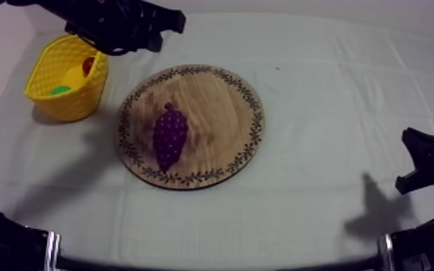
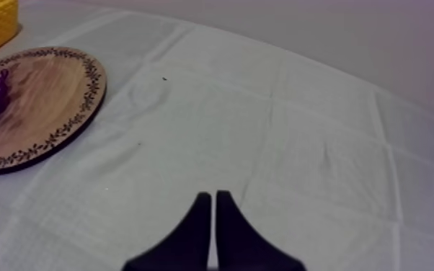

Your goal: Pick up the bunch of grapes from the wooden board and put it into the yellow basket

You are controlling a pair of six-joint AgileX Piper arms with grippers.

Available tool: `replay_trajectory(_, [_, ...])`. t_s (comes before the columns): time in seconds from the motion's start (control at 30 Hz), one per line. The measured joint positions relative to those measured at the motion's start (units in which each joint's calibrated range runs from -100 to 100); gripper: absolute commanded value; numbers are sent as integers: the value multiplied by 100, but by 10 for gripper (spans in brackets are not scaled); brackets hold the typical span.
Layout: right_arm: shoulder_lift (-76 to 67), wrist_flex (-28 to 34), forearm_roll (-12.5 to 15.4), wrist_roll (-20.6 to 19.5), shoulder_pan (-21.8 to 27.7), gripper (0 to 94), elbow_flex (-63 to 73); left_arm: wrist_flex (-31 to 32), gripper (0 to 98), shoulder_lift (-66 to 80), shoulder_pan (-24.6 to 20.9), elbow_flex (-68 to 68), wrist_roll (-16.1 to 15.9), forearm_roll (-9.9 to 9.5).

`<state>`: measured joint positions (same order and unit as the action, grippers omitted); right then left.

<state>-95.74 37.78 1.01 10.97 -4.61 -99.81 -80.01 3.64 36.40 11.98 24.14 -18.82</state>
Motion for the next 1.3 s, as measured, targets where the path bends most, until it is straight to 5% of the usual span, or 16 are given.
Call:
replay_trajectory(0.33, [0, 0, 0, 0, 0, 4, 0, -220, 938, -32, -56, 273, 238, 135])
replay_trajectory(1.3, [0, 0, 0, -3, 0, 4, 0, -237, 966, -2007, -225, 479, 724, 863])
